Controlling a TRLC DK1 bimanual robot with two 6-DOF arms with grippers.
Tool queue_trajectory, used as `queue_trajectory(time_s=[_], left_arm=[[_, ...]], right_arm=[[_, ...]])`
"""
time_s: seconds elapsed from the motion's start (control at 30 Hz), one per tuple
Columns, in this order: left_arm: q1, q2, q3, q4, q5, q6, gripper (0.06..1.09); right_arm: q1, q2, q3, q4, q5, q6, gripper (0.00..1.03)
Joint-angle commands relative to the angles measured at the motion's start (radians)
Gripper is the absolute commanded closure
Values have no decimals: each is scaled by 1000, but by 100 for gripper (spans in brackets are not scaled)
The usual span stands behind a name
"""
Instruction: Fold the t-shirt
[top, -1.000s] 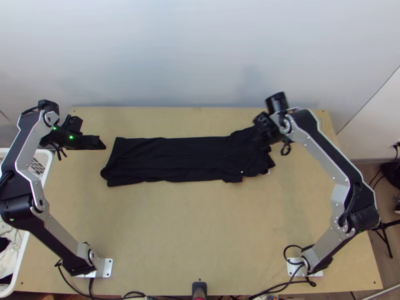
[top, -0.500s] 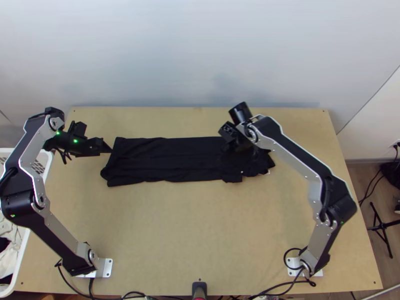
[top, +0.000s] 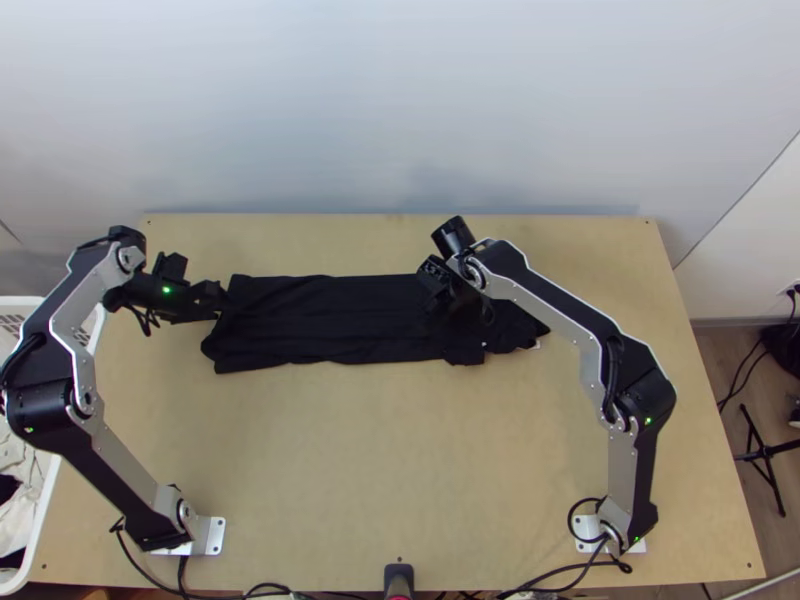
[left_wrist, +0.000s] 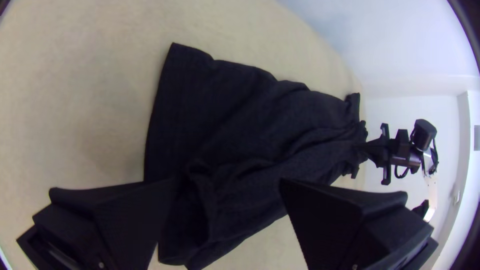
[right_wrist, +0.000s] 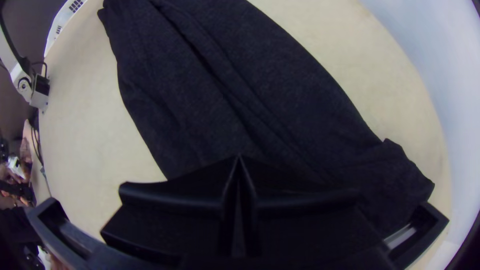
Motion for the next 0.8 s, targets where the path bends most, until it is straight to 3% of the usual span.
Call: queue_trajectory(time_s=[0.0, 0.3, 0.77], left_arm=[[-20, -8, -32, 67, 8, -33, 10], [0, -13, -35, 92, -87, -7, 10], [0, 72, -52, 105, -92, -8, 11]], right_arm=[[-14, 33, 8, 3, 0, -8, 100], [-20, 43, 8, 6, 0, -12, 100], [-22, 53, 8, 17, 0, -25, 100]])
